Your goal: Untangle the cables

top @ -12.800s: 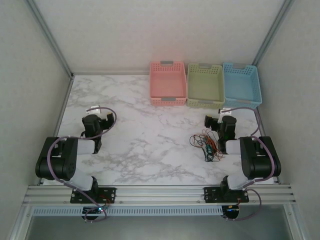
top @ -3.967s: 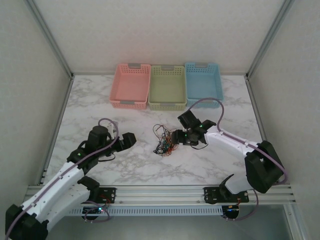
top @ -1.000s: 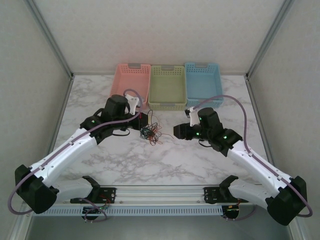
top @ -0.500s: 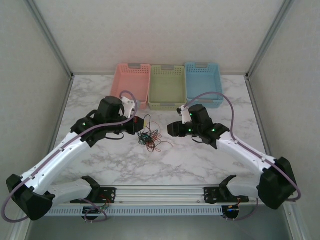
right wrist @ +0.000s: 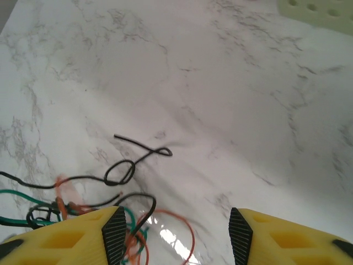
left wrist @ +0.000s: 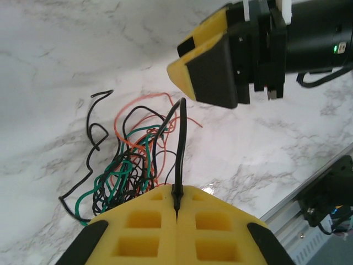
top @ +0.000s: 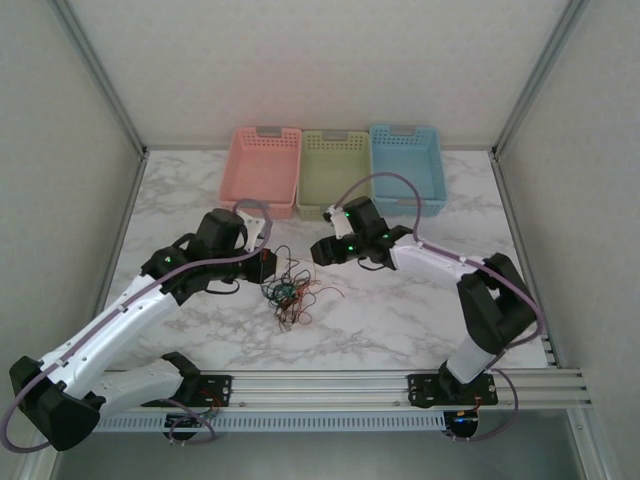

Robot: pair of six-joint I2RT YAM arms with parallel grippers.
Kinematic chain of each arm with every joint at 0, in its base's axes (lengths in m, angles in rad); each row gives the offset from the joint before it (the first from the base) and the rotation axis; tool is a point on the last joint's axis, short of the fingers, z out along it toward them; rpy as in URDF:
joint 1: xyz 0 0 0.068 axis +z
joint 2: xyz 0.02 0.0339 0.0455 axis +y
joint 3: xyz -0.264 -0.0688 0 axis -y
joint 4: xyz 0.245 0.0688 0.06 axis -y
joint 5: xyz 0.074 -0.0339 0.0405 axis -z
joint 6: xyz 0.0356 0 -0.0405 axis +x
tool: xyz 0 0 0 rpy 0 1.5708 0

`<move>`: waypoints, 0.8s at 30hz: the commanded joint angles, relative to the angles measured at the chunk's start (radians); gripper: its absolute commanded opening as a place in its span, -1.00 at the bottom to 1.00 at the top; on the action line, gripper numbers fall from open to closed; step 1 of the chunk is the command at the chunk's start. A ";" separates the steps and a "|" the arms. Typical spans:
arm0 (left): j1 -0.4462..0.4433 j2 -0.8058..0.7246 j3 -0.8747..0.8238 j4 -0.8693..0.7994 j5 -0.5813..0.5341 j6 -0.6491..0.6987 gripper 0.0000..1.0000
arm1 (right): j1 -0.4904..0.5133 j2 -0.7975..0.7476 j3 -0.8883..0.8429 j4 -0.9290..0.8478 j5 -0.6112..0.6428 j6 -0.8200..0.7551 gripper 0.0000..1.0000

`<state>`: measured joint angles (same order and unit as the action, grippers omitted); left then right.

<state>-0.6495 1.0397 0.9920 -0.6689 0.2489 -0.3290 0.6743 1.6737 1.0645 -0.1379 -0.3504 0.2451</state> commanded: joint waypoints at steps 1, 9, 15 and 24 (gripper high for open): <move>-0.009 -0.033 -0.017 -0.009 -0.027 -0.026 -1.00 | 0.021 0.065 0.060 0.006 -0.083 -0.024 0.11; -0.009 -0.034 -0.026 -0.010 -0.040 -0.028 -1.00 | 0.068 0.126 0.091 -0.019 -0.093 -0.037 0.11; -0.009 -0.036 -0.025 -0.012 -0.045 -0.024 -1.00 | 0.067 0.038 0.080 -0.045 0.002 -0.019 0.19; -0.009 -0.039 -0.022 -0.015 -0.047 -0.018 -1.00 | 0.068 -0.038 0.040 -0.077 -0.157 -0.061 0.37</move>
<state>-0.6514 1.0199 0.9775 -0.6754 0.2222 -0.3439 0.7403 1.6062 1.1183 -0.1761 -0.4274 0.2157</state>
